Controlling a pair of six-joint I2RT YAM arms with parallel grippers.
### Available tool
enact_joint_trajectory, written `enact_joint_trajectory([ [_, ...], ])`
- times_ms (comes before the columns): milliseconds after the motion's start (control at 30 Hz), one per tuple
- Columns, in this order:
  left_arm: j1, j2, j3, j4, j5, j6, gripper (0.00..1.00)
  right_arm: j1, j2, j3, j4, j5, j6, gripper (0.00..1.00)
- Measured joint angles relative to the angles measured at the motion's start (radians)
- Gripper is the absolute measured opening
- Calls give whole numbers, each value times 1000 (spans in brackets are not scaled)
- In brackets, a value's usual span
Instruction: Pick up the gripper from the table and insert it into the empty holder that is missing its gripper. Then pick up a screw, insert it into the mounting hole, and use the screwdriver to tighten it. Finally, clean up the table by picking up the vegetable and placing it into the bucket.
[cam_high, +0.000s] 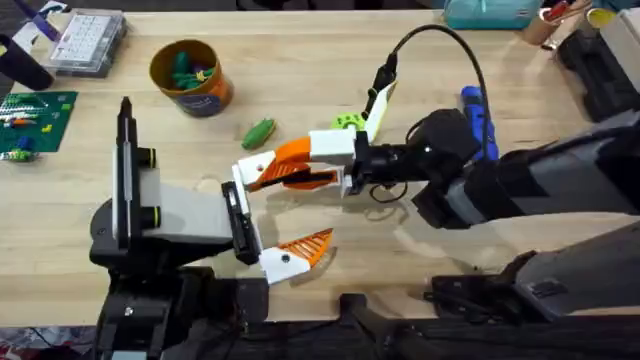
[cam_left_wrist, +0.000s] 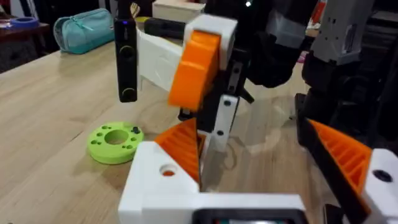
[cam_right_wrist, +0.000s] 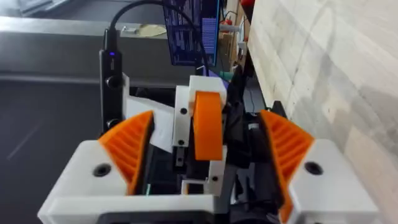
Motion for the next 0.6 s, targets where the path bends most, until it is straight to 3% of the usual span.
enact_joint_trajectory([
  [67, 0, 0, 0, 0, 0, 0, 986, -6, 0, 0, 2, -6, -2, 987],
  [300, 0, 0, 0, 0, 0, 0, 986, -80, 0, 0, 1, -71, -2, 995],
  [600, 0, 0, 0, 0, 0, 0, 986, -306, 0, 0, 10, -178, -2, 997],
])
